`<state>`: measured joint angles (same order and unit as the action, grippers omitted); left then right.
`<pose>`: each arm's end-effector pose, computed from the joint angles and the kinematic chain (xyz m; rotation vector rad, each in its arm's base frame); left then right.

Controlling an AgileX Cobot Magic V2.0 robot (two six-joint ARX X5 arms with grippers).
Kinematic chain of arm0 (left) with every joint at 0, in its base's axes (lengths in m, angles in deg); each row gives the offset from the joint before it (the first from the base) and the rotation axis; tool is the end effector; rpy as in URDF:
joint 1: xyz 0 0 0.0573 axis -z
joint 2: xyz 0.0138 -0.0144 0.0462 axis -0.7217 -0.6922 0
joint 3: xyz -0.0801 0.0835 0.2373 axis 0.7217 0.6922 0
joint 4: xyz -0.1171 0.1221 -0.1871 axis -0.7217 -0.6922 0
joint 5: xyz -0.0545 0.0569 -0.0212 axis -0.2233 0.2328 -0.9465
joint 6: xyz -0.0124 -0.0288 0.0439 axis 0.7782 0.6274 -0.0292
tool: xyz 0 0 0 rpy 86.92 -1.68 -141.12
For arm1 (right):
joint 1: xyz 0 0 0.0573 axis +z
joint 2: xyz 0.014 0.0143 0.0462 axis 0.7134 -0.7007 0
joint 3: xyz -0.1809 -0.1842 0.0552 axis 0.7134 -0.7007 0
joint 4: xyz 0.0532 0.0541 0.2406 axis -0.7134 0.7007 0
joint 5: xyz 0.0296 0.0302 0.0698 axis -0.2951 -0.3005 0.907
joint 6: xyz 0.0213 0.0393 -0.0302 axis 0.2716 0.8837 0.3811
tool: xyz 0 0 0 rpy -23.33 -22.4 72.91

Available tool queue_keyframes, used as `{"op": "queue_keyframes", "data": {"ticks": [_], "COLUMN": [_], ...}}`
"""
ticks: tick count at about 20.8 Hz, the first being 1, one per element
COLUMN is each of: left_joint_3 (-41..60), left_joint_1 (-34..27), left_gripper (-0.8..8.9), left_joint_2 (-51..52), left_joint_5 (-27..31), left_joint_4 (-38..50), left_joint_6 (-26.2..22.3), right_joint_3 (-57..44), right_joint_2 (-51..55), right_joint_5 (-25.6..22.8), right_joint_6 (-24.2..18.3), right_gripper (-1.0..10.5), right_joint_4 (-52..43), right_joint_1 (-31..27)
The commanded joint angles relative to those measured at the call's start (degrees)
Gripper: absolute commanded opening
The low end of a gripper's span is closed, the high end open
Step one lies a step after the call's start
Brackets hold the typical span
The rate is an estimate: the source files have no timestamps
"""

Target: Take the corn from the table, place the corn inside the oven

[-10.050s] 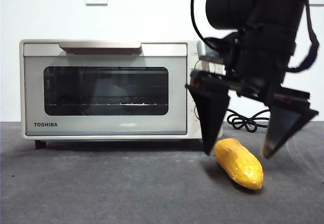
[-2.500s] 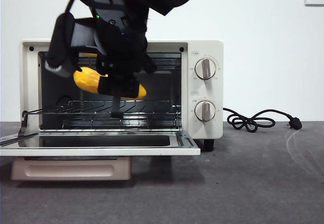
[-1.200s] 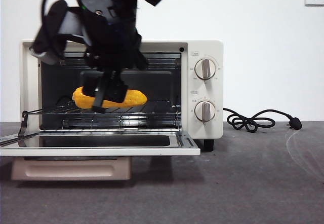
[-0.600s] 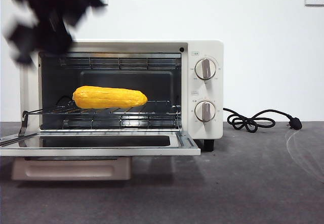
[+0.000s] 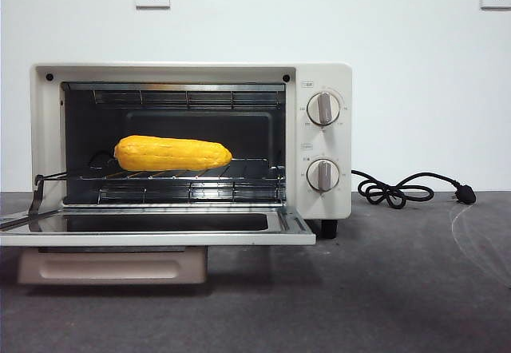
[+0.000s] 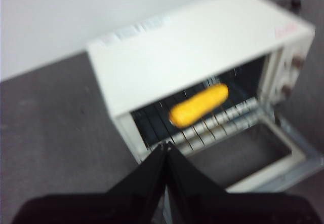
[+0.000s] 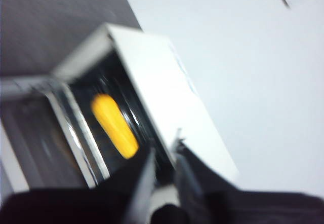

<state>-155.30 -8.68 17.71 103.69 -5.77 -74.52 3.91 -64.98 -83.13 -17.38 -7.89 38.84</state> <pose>0.0924 -0.0591 0.4096 0.2648 0.4873 -0.3174 0.0521 0.2776 0.3714 -0.9763 0.0418 0.4927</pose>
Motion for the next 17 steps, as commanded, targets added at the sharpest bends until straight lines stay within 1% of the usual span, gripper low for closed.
{"op": "queue_keyframes", "data": {"ticks": [1, 2, 5, 6, 8, 11, 13, 17], "left_joint_3": [0.59, 0.59, 0.61, 0.61, 0.61, 0.94, 2.19, 7.58], "left_joint_1": [0.0, -0.13, -1.66, -2.47, -4.85, -9.27, -12.85, -22.45], "left_gripper": [-0.07, -0.07, -0.07, -0.07, -0.07, -0.07, -0.07, -0.07], "left_joint_2": [-5.33, -6.93, -11.85, -13.0, -15.23, -16.85, -16.81, -15.04], "left_joint_5": [-6.51, -10.32, -24.81, -27.87, -32.79, -37.03, -39.98, -46.88], "left_joint_4": [0.0, 0.11, 0.07, 0.0, 0.11, 0.2, 1.36, 3.96], "left_joint_6": [-4.33, -5.11, -7.63, -8.04, -8.28, -8.28, -8.15, -7.56], "right_joint_3": [0.13, 0.13, 0.13, 0.13, 0.13, 0.13, 0.13, 0.13], "right_joint_2": [2.49, 3.39, 6.45, 7.21, 9.01, 11.3, 12.63, 14.64], "right_joint_5": [-1.44, -1.42, -0.11, 0.81, 4.55, 11.69, 15.85, 22.18], "right_joint_6": [8.31, 10.43, 18.53, 20.92, 25.92, 31.19, 32.72, 32.72], "right_gripper": [-0.2, -0.2, -0.2, -0.2, -0.2, -0.2, -0.2, -0.2], "right_joint_4": [7.21, 9.51, 17.4, 19.56, 24.3, 29.24, 31.06, 31.28], "right_joint_1": [-0.22, -0.5, -2.29, -2.97, -5.11, -9.18, -12.11, -18.01]}}
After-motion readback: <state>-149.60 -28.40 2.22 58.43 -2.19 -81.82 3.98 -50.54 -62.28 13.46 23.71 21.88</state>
